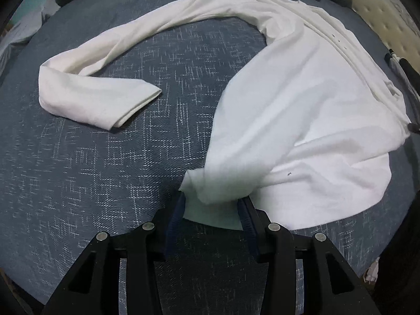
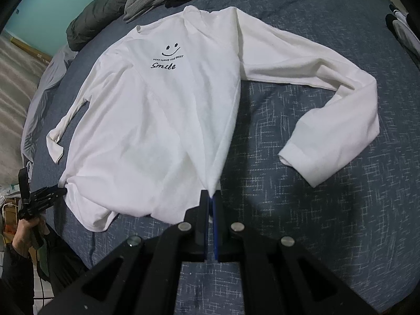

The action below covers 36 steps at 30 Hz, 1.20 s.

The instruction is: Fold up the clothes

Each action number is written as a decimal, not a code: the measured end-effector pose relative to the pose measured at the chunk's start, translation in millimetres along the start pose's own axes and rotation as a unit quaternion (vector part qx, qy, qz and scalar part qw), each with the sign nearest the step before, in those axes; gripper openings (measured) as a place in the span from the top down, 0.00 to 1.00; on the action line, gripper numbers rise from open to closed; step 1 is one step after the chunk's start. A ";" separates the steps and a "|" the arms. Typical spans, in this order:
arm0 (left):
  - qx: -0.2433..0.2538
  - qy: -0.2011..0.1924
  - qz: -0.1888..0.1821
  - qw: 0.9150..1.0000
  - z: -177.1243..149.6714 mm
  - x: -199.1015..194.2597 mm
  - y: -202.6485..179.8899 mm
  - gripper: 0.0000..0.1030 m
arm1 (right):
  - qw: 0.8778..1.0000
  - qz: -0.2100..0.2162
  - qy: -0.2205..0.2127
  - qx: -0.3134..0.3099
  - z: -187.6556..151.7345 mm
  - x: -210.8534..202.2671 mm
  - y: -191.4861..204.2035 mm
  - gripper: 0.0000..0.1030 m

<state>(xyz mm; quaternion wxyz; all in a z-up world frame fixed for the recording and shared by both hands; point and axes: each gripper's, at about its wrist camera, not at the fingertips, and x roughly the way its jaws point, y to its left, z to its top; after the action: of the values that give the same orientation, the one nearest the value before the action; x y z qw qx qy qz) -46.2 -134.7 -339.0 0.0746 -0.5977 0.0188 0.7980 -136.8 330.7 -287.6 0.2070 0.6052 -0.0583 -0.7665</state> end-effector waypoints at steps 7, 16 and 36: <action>0.005 -0.013 -0.013 1.000 -2.8 -0.2 -4.5 0.92 | 1.000 -0.001 0.000 0.001 0.0 1.0 2.1 0.98; 0.009 -0.026 -0.021 0.999 -6.1 -9.3 -6.0 0.95 | 1.000 0.002 -0.002 0.002 -1.7 0.3 2.7 0.98; -0.010 -0.067 -0.047 0.997 5.3 -65.5 28.5 0.96 | 0.995 0.062 -0.082 -0.016 49.5 -52.6 16.7 0.97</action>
<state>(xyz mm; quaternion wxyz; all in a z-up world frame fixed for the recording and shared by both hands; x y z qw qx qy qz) -37.3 -168.6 -276.5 0.1074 -0.5435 -0.0227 0.8322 -170.3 328.0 -221.5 0.2578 0.5319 -0.1004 -0.8003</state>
